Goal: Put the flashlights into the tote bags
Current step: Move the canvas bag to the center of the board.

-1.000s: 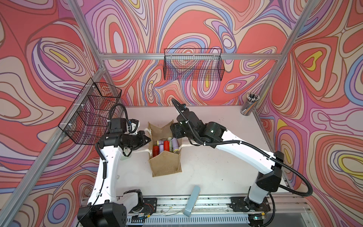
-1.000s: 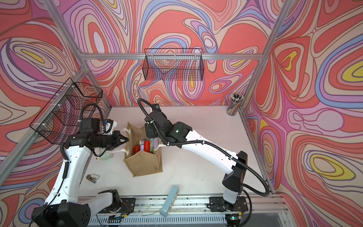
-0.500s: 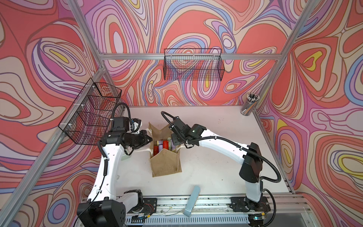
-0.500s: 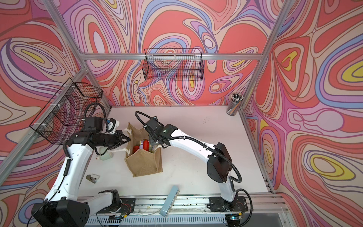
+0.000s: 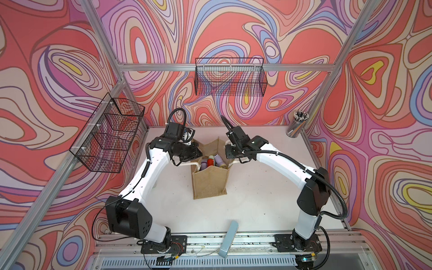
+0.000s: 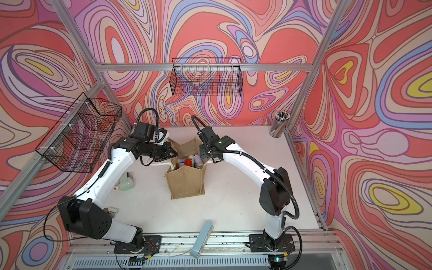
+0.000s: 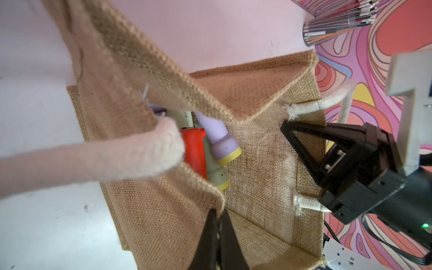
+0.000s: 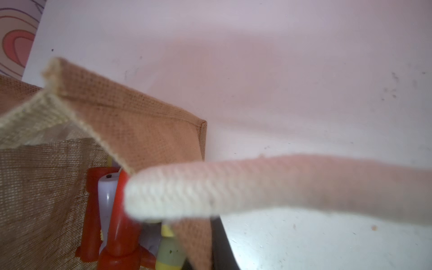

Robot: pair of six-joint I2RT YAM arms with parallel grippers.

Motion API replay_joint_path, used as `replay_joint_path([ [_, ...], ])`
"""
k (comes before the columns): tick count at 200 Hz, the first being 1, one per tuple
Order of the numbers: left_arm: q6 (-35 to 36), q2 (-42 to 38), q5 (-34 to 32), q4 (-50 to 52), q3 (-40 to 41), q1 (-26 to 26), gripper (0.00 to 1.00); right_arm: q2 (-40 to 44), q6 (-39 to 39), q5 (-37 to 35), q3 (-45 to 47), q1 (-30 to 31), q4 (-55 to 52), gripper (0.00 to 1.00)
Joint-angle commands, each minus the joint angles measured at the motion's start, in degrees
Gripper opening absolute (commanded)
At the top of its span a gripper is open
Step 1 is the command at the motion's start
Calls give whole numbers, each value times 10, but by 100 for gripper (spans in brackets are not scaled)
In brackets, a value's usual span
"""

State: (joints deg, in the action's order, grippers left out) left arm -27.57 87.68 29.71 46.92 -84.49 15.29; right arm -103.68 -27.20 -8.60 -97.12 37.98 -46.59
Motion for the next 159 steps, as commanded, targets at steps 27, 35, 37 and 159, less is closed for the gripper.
replay_joint_path([
  [27,-38,98,-25,-39,-101,66,7,69,13,-6,34,-64,43,0],
  [35,-38,108,-33,-35,-114,71,7,64,17,6,33,-72,48,0],
  [37,-39,109,-36,-34,-116,72,7,63,18,10,32,-74,49,0],
  [159,55,-51,-178,34,-78,-39,42,150,45,-10,7,-80,25,79],
])
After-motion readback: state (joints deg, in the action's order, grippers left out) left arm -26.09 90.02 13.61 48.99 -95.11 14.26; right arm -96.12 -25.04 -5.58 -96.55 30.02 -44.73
